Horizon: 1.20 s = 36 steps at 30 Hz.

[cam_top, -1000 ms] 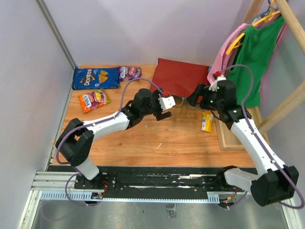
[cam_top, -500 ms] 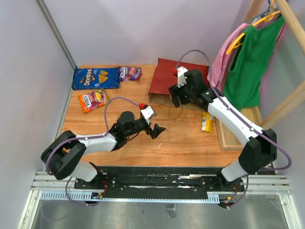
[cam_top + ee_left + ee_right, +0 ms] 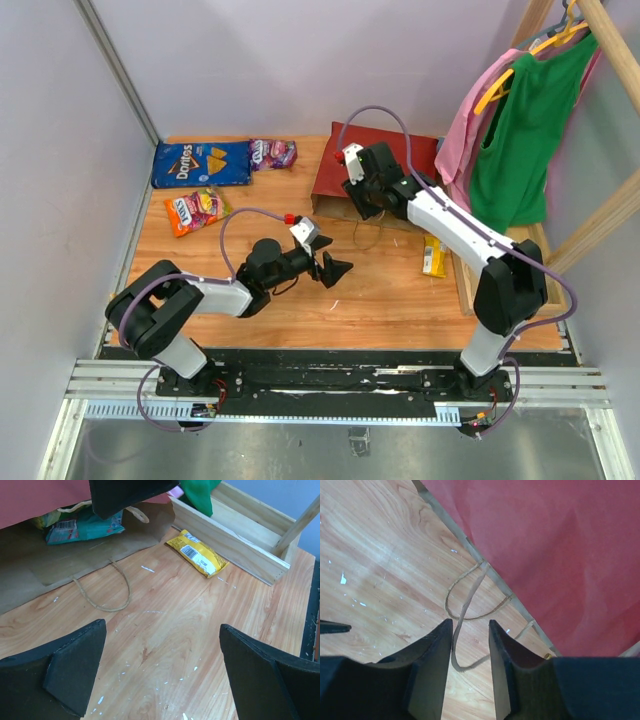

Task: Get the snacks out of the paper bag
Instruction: Take out the snack from the paper bag.

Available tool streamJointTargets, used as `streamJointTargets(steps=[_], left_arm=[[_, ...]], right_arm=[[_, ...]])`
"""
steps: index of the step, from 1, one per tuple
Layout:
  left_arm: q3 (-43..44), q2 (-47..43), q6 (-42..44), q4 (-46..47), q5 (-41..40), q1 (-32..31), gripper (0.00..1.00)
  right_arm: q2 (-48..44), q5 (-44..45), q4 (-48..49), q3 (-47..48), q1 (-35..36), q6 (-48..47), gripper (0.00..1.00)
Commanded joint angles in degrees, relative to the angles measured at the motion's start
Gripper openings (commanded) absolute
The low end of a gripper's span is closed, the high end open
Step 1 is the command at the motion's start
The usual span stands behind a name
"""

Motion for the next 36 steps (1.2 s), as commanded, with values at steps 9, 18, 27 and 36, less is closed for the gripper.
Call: streamJointTargets(steps=[9, 18, 27, 36], left_arm=[[-4.02, 0.02, -6.67, 5.84, -5.82, 0.89, 1.00], [-7.21, -0.10, -12.55, 11.16, -2.19, 4.44, 1.00], [-7.49, -3.05, -22.07, 3.85, -1.88, 9.04, 1.00], [-7.47, -11.56, -34.37, -6.45, -6.61, 9.30, 1.00]], right_arm=[[6.39, 5.60, -5.71, 7.42, 3.14, -1.21, 0.08], [6.46, 0.36, -7.18, 15.19, 5.47, 1.63, 0.01], [8.38, 0.25, -8.12, 24.94, 10.93, 4.60, 0.01], [10.57, 0.80, -5.88, 29.72, 13.39, 7.85, 0.01]])
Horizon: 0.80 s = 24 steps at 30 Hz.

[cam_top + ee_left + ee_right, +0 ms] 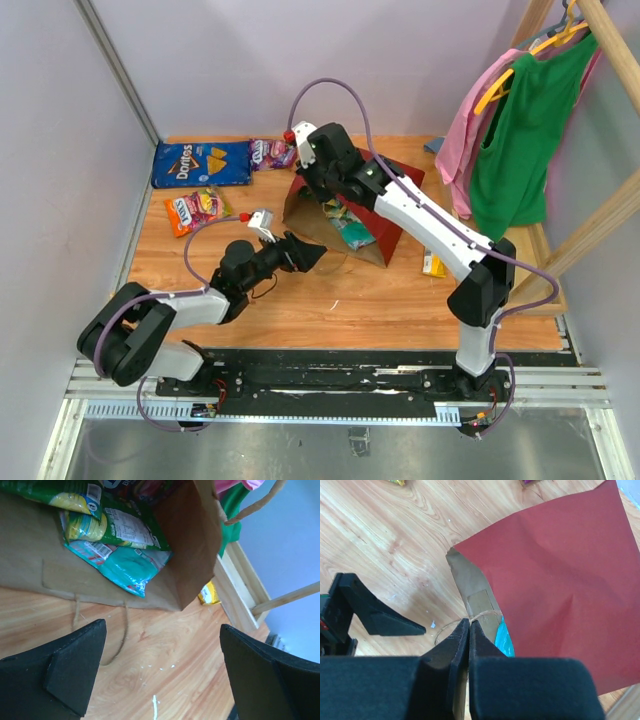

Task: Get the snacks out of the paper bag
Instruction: Take out the snack from the paper bag.

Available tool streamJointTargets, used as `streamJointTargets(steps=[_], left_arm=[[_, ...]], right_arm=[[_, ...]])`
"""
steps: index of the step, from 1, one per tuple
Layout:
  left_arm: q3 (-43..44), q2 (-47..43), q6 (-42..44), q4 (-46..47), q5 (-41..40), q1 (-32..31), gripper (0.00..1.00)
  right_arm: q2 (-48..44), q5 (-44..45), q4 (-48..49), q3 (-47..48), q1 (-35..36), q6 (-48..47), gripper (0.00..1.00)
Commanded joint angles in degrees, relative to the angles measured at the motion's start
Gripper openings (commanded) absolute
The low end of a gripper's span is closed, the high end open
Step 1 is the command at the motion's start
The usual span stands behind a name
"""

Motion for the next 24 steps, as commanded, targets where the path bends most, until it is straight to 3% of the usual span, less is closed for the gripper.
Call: streamJointTargets(steps=[1, 8, 14, 19, 24], left_arm=[[-0.64, -0.76, -10.96, 0.41, -0.01, 0.23, 1.00], [0.19, 13.78, -25.65, 18.64, 6.84, 0.23, 0.97], [5.53, 26.69, -31.59, 26.83, 11.61, 0.61, 0.97], [8.70, 23.32, -27.02, 15.00, 10.95, 1.99, 0.98], [14.02, 15.83, -16.27, -7.17, 5.14, 5.35, 1.00]], right_arm=[[1.87, -0.43, 1.76, 4.44, 1.01, 2.58, 0.01], [6.22, 6.47, 2.87, 10.10, 0.91, 2.74, 0.01], [8.47, 9.71, 6.41, 14.08, 0.36, 3.41, 0.01], [11.05, 9.64, 6.17, 19.74, -0.06, 2.07, 0.01], [12.15, 12.59, 6.62, 20.98, -1.10, 2.90, 0.01]])
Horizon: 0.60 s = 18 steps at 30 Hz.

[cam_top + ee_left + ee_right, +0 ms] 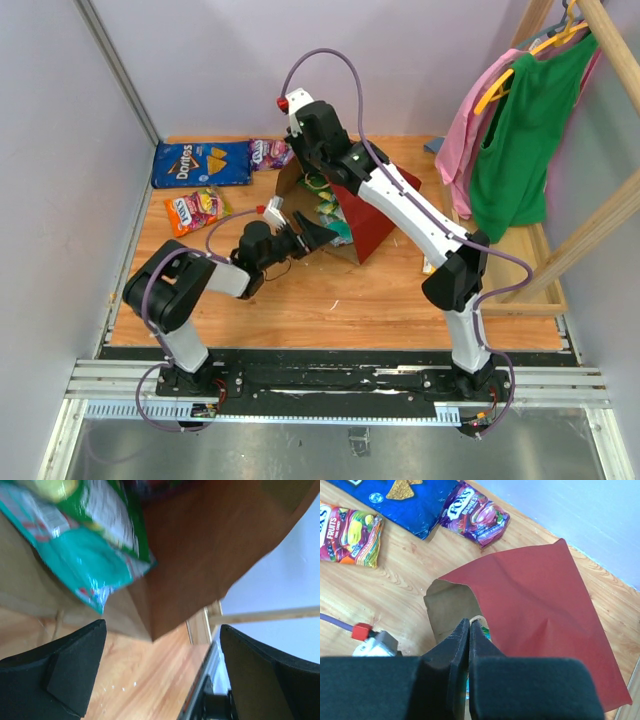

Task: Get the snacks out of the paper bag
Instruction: Take out the snack from the paper bag.

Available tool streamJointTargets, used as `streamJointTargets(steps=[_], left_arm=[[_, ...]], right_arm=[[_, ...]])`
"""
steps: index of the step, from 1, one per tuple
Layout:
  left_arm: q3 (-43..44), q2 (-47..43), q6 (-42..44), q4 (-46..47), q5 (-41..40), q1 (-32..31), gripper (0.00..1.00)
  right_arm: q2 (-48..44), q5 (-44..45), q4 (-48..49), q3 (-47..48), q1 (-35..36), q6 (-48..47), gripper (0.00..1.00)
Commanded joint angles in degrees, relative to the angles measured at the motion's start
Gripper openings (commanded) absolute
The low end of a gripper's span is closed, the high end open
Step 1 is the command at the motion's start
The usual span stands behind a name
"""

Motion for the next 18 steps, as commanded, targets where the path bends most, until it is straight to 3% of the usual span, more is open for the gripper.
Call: streamJointTargets(steps=[1, 6, 18], left_arm=[[5.27, -6.74, 10.70, -20.01, -5.34, 4.50, 1.00], [9.24, -4.12, 14.89, -25.76, -2.46, 12.96, 1.00], [22.19, 8.42, 18.32, -29.85, -2.19, 13.50, 1.00]], right_arm=[[0.63, 3.83, 3.29, 2.30, -1.43, 1.24, 0.01], [-1.82, 7.47, 3.88, -1.05, -3.34, 3.69, 0.01], [-6.13, 10.10, 5.92, -7.72, -4.39, 6.57, 0.01]])
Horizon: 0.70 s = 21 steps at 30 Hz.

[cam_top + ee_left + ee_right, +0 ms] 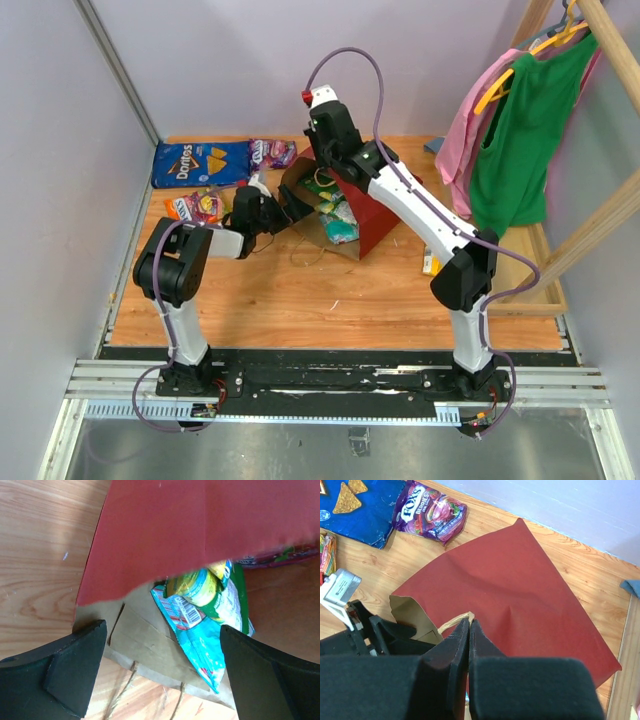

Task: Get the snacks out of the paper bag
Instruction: Take out the snack from the paper bag.

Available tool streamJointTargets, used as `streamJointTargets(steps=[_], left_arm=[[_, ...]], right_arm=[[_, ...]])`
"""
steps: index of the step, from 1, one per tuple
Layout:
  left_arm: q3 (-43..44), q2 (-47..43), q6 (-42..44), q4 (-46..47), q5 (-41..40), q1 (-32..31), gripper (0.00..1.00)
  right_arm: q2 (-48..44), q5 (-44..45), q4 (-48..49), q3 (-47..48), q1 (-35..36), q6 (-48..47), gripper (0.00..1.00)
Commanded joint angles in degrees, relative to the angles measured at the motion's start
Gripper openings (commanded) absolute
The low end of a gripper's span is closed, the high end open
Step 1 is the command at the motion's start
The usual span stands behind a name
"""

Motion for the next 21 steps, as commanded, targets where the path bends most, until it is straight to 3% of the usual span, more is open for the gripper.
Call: streamJointTargets(steps=[1, 14, 21], left_arm=[[4.33, 2.79, 2.90, -2.62, -0.91, -0.10, 1.00], [18.67, 14.93, 6.97, -6.88, 1.69, -0.18, 1.00], [14.61, 8.03, 6.82, -8.26, 0.96, -2.06, 1.00]], right_arm=[[-4.34, 2.67, 2.69, -2.50, -0.72, 1.03, 0.01], [-8.40, 4.98, 4.54, -9.37, -4.84, 3.48, 0.01], [-10.49, 5.39, 6.99, -13.01, -5.22, 3.71, 0.01]])
